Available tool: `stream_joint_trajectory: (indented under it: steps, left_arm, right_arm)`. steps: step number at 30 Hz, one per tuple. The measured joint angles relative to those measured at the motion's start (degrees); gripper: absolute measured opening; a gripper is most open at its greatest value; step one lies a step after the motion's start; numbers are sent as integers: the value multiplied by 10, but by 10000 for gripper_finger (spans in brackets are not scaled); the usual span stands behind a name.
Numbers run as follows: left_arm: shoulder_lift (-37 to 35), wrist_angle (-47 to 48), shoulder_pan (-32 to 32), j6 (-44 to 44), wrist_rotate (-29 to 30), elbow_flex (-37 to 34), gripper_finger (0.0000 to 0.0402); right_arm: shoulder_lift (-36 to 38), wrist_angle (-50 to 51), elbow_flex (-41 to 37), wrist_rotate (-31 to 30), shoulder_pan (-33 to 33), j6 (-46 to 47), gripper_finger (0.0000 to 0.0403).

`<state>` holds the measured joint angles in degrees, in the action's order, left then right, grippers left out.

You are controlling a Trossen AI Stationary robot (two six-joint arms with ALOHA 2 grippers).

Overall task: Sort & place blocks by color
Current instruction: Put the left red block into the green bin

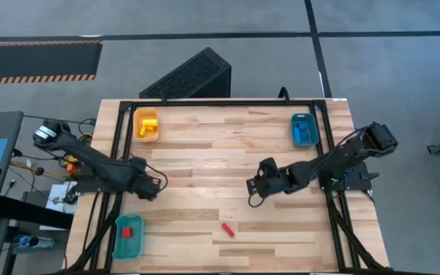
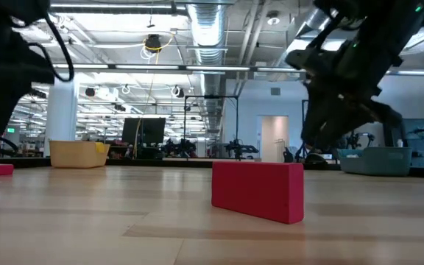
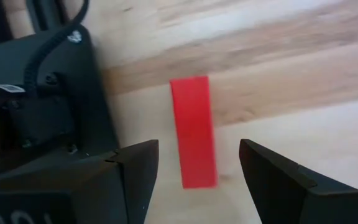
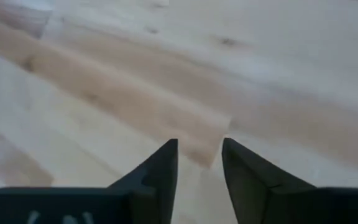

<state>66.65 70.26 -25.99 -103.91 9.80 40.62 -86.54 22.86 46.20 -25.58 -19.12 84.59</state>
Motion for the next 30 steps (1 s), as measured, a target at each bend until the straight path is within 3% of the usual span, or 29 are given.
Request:
stream_joint_trajectory:
  steps: [7,15,24,30]
  left_arm:
    - [102,-20,29,41,-25,-4,210]
    - [188,-111,56,101,-58,-14,210]
    - [202,-128,65,133,-74,-16,206]
    - [204,-181,87,172,-56,8,151]
  right_arm:
    - [0,-65,-30,37,68,-101,169]
    - [0,-89,-35,97,120,-218,169]
    - [0,-87,-35,152,157,-311,168]
    - [8,-82,-35,154,159,-317,161]
